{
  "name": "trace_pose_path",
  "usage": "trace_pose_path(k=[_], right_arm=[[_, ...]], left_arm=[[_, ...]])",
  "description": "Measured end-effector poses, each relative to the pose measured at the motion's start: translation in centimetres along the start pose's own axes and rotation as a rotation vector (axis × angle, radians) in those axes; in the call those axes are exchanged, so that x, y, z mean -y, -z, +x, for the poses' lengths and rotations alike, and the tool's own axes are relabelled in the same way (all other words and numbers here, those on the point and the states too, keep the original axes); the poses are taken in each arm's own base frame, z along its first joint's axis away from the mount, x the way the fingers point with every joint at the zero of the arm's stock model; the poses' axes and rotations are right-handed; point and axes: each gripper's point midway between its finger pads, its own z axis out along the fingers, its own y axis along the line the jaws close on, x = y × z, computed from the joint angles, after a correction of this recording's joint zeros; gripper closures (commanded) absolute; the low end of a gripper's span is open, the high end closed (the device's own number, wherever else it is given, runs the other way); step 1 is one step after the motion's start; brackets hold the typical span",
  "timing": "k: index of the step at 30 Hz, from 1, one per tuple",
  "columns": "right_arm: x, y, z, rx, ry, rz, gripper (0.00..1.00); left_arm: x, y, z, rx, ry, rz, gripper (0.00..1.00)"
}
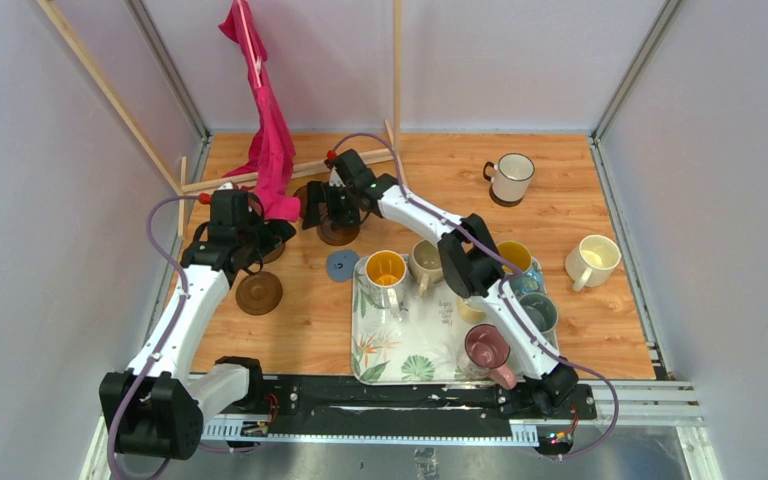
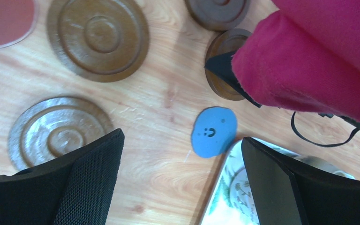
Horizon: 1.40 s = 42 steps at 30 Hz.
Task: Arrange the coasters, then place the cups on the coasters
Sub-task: Move the coaster to the center of the board.
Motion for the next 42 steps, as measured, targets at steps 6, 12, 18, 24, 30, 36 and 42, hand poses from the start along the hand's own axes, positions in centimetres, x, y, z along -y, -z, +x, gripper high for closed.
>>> trace_pose_path(k=[6, 12, 18, 24, 30, 36, 42], right_arm=[[-4.3, -2.0, 2.0, -0.043, 0.020, -0.132, 0.00], [-5.1, -1.7, 3.4, -0.083, 0.023, -0.165, 0.00], [-5.6, 0.0, 2.9, -0.090, 0.021, -0.176, 0.00], [-6.7, 4.1, 1.2, -0.051, 0.050, -0.173, 0.00], [-4.9, 7.6, 0.8, -0.016, 0.063, -0.090, 0.00], [-0.4, 7.5, 4.1, -0.072, 0.032, 0.032, 0.00], [3.2, 10.0, 7.0, -0.105, 0.015, 0.157, 0.00]], left_arm=[[-2.2, 0.5, 1.5, -0.019, -0.004, -0.072, 0.00], [-2.5, 1.5, 1.9, -0.008, -0.007, -0.056, 0.00], [-2.2, 1.7, 2.3, -0.020, -0.005, -0.028, 0.00], [-2.0, 1.6, 2.8, -0.033, -0.005, -0.012, 0.00], [-2.4, 1.2, 3.9, -0.063, -0.001, -0.008, 0.00], [-2.1, 1.2, 4.4, -0.086, 0.000, 0.016, 0.00], [-1.2, 0.9, 6.0, -0.135, -0.024, 0.071, 0.00]])
